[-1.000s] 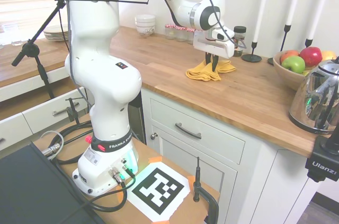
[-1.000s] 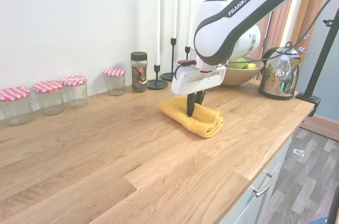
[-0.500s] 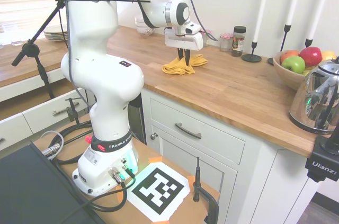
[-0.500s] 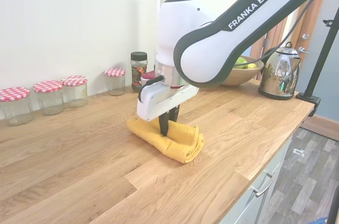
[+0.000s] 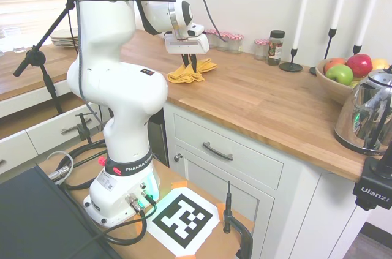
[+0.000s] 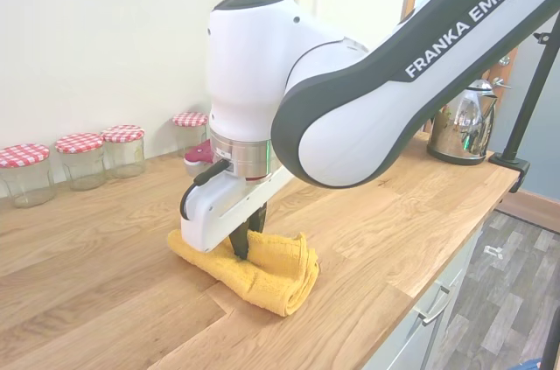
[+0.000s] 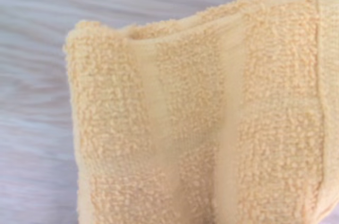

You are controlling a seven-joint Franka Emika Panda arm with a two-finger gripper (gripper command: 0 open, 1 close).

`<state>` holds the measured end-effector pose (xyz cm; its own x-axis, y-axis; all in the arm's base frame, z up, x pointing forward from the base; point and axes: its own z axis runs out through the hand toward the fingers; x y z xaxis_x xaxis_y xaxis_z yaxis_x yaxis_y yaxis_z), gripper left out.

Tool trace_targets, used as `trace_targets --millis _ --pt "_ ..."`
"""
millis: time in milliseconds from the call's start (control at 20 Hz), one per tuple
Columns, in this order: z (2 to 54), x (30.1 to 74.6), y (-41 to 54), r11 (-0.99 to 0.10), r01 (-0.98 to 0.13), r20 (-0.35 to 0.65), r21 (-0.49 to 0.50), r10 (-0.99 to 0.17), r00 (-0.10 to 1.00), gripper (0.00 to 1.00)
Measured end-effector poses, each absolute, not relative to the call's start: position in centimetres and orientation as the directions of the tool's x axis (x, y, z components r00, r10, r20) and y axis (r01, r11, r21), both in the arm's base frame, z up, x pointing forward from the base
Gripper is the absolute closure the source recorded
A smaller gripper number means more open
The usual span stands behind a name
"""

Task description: Wipe the counter

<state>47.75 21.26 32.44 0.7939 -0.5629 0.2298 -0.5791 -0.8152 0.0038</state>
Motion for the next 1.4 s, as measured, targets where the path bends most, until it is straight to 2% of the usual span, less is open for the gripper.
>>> trace_targets --millis 250,700,1400 --pt "32.6 48.7 18.9 -0.781 -0.624 0.211 -0.008 -0.612 0.762 1.00" --pt "33.0 52.5 3.4 -0.684 -0.729 0.156 -0.035 -0.724 0.672 1.00" --pt "33.2 51.0 -18.7 -0.526 -0.843 0.077 -0.114 -0.850 0.520 1.00"
